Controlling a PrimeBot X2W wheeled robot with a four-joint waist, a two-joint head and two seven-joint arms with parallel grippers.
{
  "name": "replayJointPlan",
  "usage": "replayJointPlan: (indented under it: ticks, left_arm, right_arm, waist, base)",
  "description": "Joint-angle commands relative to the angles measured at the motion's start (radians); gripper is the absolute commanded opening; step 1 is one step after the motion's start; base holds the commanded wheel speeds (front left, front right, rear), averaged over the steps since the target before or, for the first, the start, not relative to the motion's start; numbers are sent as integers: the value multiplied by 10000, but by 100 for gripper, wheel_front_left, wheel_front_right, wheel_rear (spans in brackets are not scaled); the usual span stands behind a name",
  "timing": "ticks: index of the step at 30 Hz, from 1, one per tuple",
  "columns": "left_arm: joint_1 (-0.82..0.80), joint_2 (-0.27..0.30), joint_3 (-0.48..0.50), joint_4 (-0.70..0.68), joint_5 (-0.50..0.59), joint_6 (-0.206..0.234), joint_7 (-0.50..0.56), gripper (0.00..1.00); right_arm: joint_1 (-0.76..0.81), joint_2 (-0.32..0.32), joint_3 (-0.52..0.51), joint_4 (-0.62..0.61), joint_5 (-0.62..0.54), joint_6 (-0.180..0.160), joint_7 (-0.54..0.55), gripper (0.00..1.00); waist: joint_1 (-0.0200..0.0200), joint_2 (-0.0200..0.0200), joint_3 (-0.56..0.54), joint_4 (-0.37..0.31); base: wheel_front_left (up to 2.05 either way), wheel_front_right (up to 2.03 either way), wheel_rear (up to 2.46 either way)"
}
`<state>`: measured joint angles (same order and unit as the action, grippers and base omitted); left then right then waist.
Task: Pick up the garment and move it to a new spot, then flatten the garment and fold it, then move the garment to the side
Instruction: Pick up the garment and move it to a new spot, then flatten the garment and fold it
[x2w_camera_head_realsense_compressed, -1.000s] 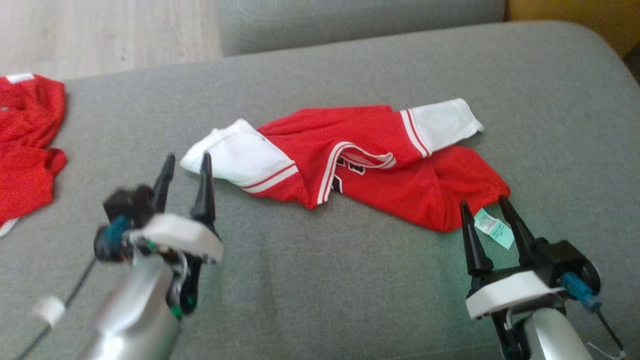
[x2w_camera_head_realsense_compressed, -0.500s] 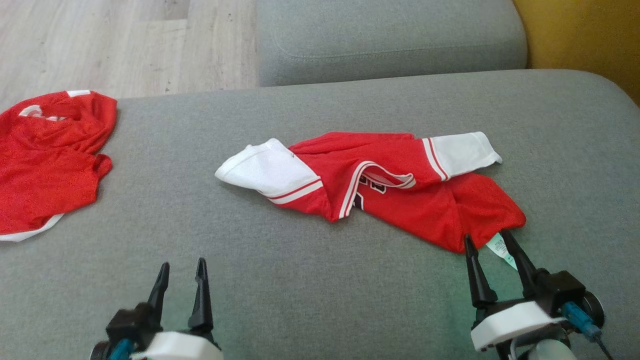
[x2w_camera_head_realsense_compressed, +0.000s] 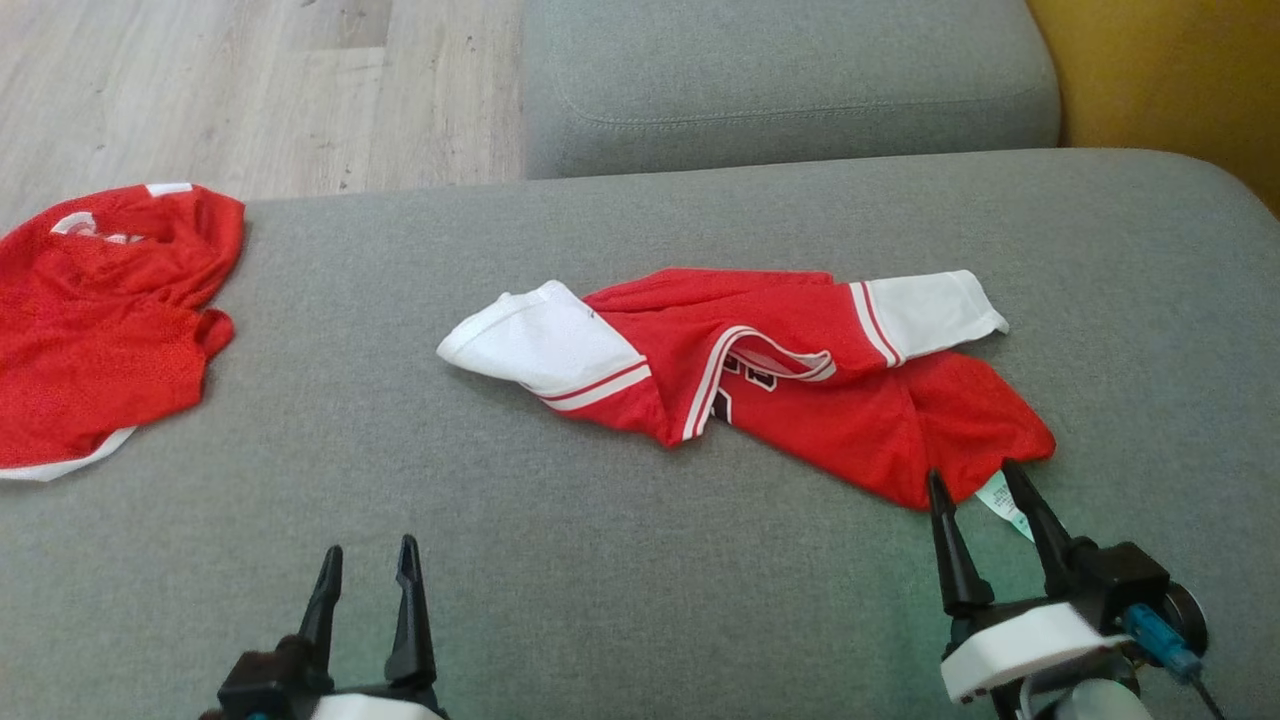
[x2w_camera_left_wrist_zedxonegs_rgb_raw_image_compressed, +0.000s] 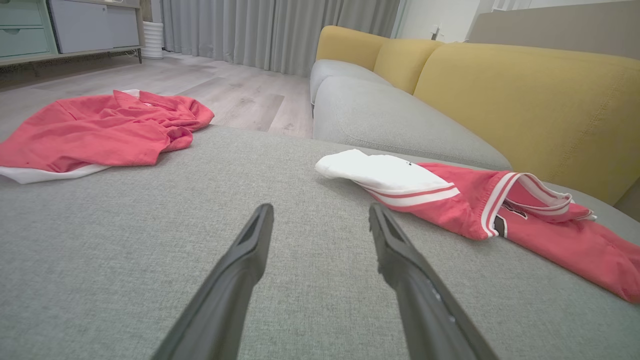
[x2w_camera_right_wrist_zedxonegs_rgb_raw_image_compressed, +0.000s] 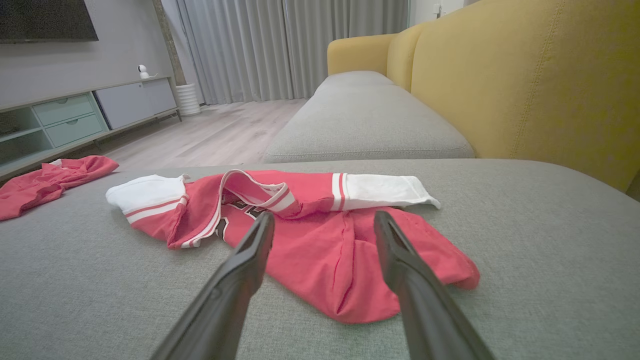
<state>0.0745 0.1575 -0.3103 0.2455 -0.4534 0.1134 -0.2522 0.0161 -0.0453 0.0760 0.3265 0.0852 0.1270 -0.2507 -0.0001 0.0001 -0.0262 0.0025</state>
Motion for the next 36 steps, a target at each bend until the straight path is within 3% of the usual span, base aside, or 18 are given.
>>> replayJointPlan:
  ticks: [1,12,19,26,35,36]
  left_arm:
    - [-207,-10,445,-328,115,-14,-95,100]
    - [-226,-93,551,-251,261,-94,-95,100]
    - [-431,-152,552,-259,390,-148,-95,100]
    - [-848,-300,467,-311,555,-240,-95,100]
    - [-1321,-545,545,-227,748,-427,-95,100]
    - [-1348,-571,564,-219,772,-438,-95,100]
  right_arm:
    - [-182,-49,239,-288,23,37,-111,100]
    - [-230,-49,143,-223,-24,37,-111,100]
    - [-968,-49,73,165,-786,37,-111,100]
    - [-2753,-77,110,1643,-2274,37,25,100]
    - [-4650,-664,209,4036,-2683,37,214,100]
    - [-4796,-700,273,4261,-2665,37,201,92]
  waist:
    - [1,-1,8,2]
    - [1,-1,135,90]
    - [1,-1,623,391]
    - [1,-1,1385,995]
    - [1,-1,2099,1757]
    - [1,-1,2134,1797]
  base:
    - [0,0,0]
    - [0,0,0]
    - [0,0,0]
    - [0,0,0]
    - [0,0,0]
    - [0,0,0]
